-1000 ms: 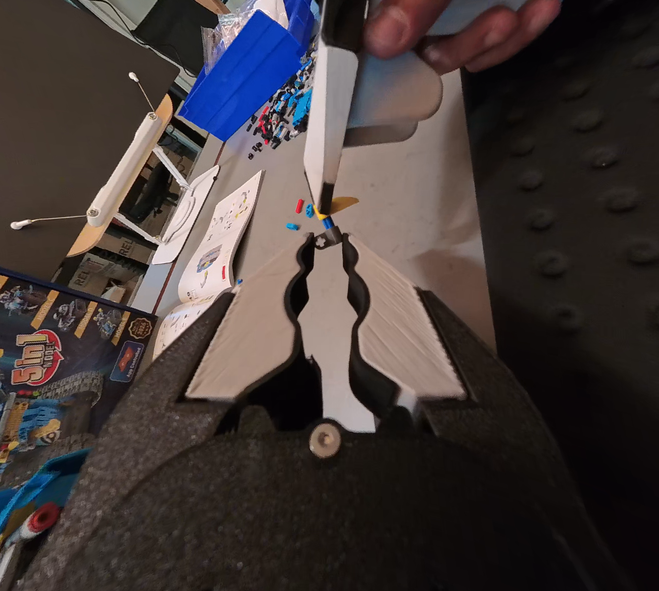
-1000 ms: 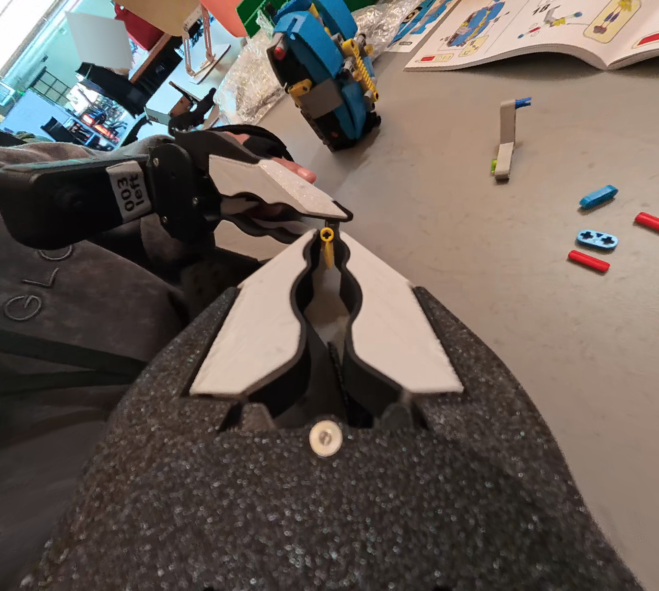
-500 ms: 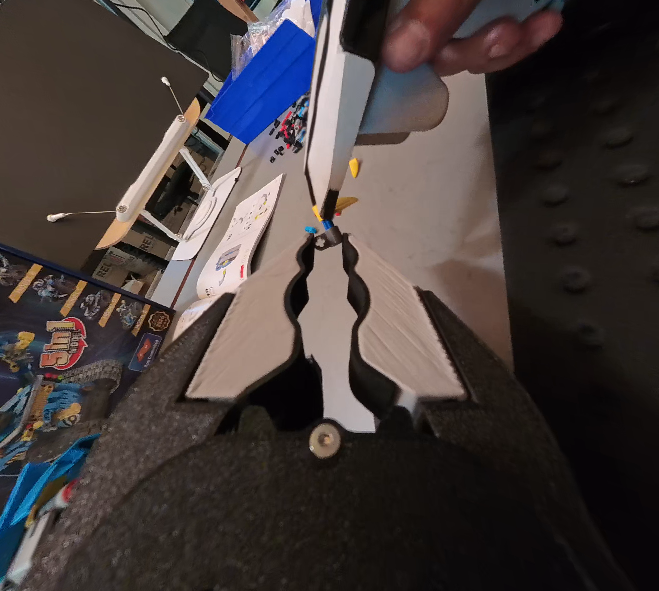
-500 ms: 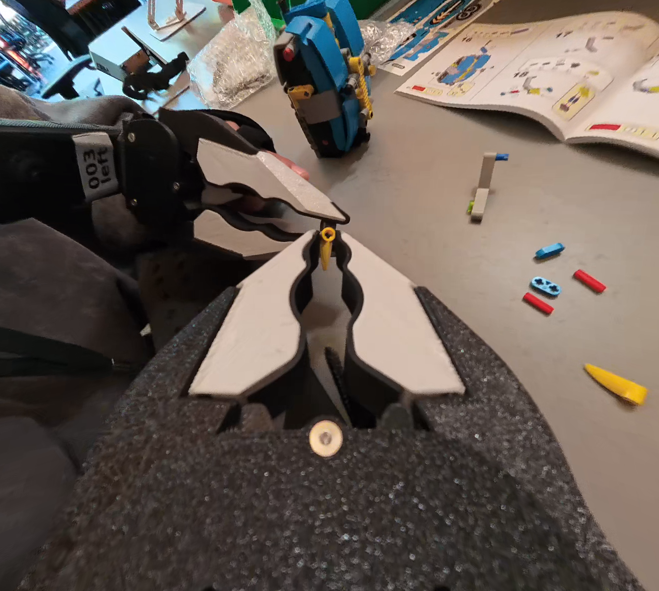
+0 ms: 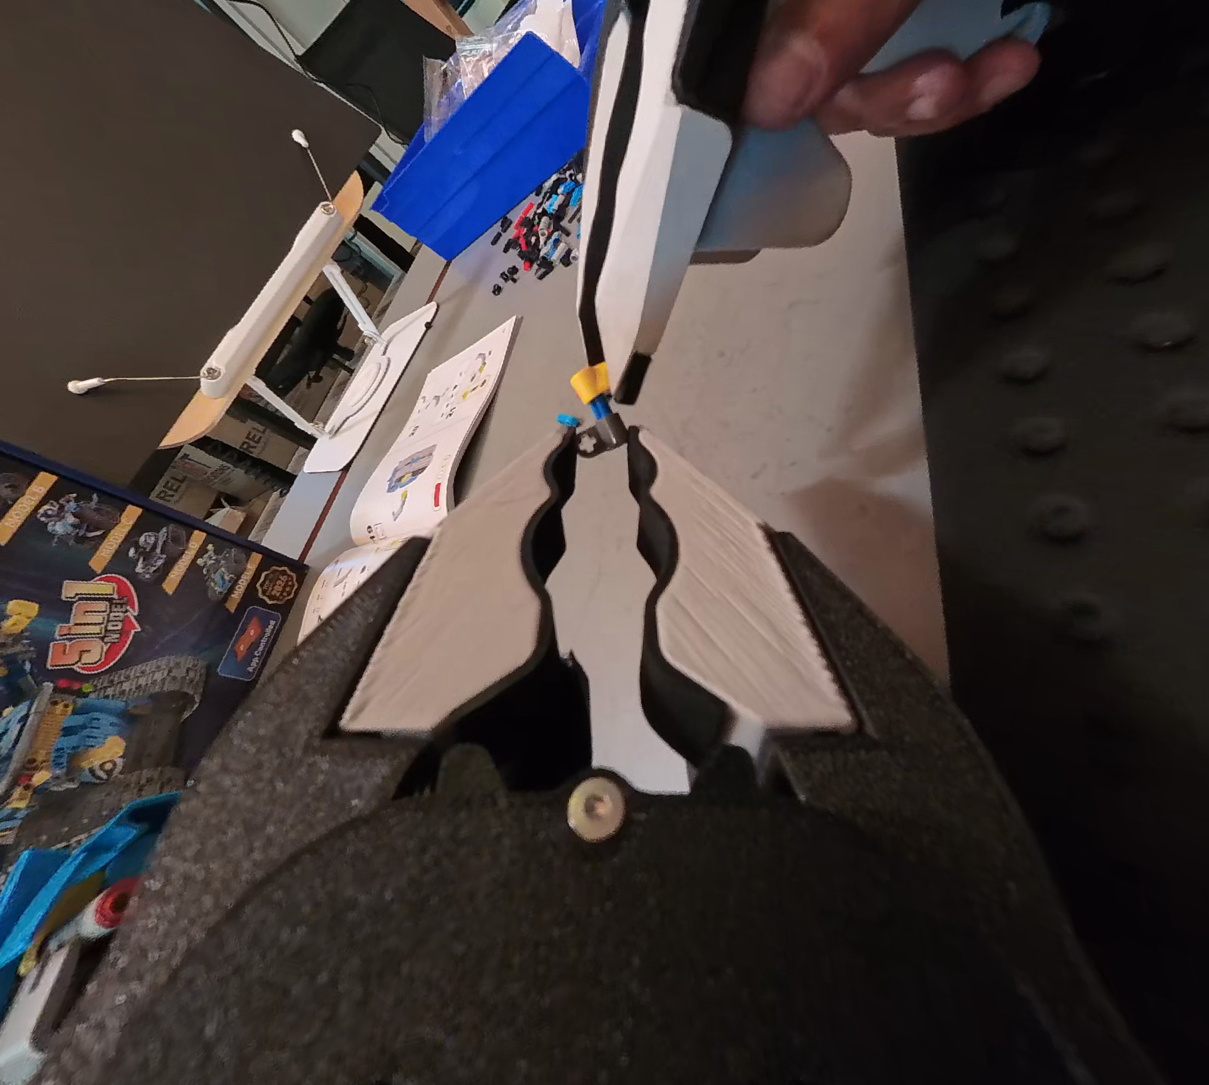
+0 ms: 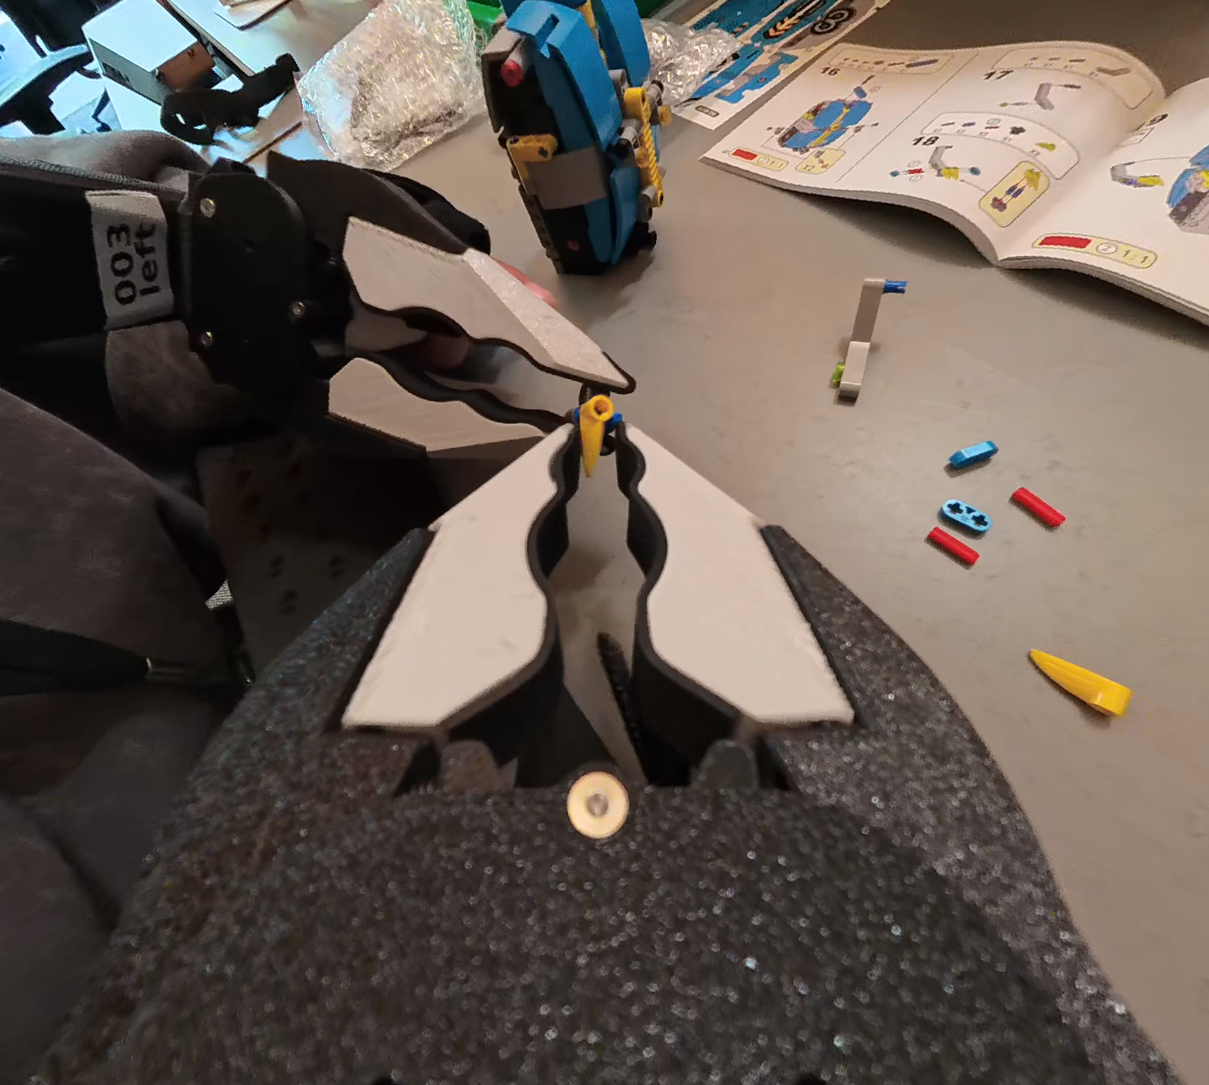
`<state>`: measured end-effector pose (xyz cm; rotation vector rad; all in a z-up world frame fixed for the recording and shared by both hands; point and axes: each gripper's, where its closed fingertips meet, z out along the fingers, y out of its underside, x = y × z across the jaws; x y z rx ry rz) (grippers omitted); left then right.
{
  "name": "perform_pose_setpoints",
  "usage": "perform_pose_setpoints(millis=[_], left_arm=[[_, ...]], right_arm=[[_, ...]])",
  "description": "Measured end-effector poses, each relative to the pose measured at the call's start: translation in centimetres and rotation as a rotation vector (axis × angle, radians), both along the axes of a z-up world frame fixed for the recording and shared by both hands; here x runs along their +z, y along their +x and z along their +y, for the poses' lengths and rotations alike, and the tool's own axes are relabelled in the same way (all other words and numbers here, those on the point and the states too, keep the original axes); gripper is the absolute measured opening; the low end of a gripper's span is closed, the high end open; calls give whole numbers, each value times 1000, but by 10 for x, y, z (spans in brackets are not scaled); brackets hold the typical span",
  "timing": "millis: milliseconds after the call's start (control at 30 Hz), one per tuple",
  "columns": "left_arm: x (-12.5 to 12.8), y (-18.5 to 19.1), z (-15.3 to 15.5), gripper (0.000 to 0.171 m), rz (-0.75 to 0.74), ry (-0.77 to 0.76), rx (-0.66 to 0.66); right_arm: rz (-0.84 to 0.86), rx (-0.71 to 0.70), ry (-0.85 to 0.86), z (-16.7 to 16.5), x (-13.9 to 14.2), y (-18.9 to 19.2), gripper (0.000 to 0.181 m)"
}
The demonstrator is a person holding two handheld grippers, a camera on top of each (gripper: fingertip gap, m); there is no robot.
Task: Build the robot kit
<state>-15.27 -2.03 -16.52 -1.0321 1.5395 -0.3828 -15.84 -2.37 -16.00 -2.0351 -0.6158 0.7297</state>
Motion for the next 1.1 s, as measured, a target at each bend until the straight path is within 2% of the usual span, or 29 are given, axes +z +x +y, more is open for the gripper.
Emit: perform_pose_setpoints(millis=[167, 300, 400, 500, 567, 633, 700, 733, 767, 867, 967, 1100], left_arm=[[-4, 0, 1, 14, 13, -28, -1], [-5, 0, 2, 15, 17, -41, 0], [-11, 1, 3, 15, 44, -57, 2], [-19, 1, 3, 15, 80, -76, 0], [-19, 1, 2, 15, 81, -70, -6], [-21, 2, 1, 15, 89, -66, -12], [-21, 2, 0, 15, 92, -64, -14], [-22, 3, 0, 15, 93, -65, -15], [-22, 3, 0, 15, 95, -65, -14], [-22, 3, 0, 15, 96, -64, -14], [-24, 3, -1, 15, 104, -56, -17], [-24, 2, -1, 15, 105, -57, -18]], right_arm=[[-53, -21, 56, 2, 4, 5, 20], [-234, -16, 167, 3, -2, 7, 20], [-259, -26, 129, 3, -8, 18, 20], [-439, -110, 142, 12, -4, 77, 20], [-483, -136, 154, 7, 13, 114, 9], [-495, -107, 23, -9, 11, 142, 19], [-589, -79, -131, -31, -5, 168, 34], [-657, -104, -136, -36, -8, 184, 30], [-669, -106, -149, -41, -11, 189, 26], [-517, -100, -263, -45, -32, 179, 38], [-576, -95, -304, -43, -61, 185, 37], [-422, -93, -354, -40, -62, 172, 35]])
